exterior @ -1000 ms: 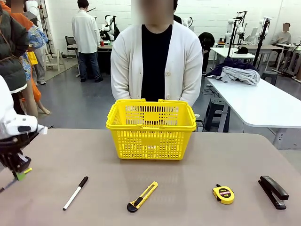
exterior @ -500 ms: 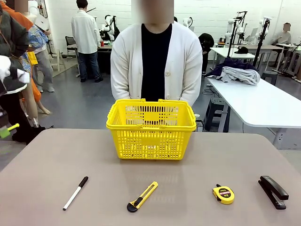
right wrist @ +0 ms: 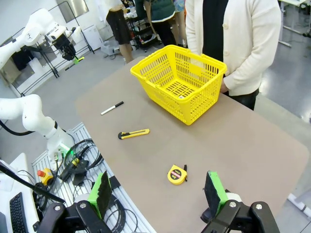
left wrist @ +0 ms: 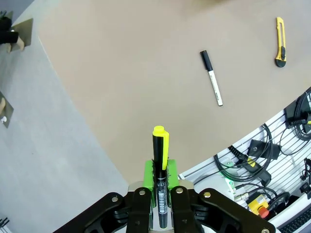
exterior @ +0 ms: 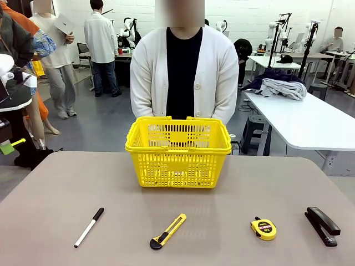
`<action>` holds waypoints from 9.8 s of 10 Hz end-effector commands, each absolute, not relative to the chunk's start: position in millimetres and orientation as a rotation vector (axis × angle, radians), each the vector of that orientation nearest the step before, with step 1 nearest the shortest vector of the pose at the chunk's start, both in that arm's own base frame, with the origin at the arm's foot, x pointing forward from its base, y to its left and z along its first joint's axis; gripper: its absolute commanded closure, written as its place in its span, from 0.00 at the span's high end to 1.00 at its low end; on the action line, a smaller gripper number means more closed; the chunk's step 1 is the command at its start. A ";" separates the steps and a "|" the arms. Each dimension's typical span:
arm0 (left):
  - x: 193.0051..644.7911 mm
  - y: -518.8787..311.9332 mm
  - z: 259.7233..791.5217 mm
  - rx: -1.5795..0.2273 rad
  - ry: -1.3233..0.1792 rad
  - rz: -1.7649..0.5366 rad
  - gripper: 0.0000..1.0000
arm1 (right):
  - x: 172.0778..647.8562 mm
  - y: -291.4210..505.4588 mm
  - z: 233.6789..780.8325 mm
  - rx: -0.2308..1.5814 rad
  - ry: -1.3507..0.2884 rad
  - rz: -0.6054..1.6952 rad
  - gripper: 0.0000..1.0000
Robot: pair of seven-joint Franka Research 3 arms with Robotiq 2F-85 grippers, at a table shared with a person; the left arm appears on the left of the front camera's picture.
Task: Place the items the person wants into the basket.
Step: Pick up the item the person points to and place it in the Market Basket.
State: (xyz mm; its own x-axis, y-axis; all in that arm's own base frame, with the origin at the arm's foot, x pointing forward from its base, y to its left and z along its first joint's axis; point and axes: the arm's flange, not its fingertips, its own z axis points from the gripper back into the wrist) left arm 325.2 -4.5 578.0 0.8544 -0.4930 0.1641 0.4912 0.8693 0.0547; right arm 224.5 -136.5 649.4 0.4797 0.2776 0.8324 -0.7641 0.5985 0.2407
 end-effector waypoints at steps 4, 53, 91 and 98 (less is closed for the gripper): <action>326.0 -4.2 580.4 0.020 -0.185 -0.517 0.00 | 225.7 -136.4 650.9 0.680 -0.859 0.713 1.00; 654.9 -409.1 398.1 -0.120 0.156 -1.684 1.00 | 225.7 -136.4 650.9 0.680 -0.859 0.713 1.00; 271.9 123.2 605.1 -0.305 -0.751 -1.038 1.00 | 225.7 -136.4 650.9 0.680 -0.859 0.713 1.00; 243.7 132.5 610.9 -0.290 -0.748 -1.056 1.00 | 225.7 -136.4 650.9 0.680 -0.859 0.713 1.00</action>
State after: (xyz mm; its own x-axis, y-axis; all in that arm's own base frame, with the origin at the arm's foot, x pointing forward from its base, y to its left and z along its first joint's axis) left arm 244.5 131.9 607.2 0.2717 -0.6732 0.6878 0.8762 0.4686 0.1125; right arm 224.6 -136.6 650.5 0.4749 0.2749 0.8360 -0.7671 0.5949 0.2402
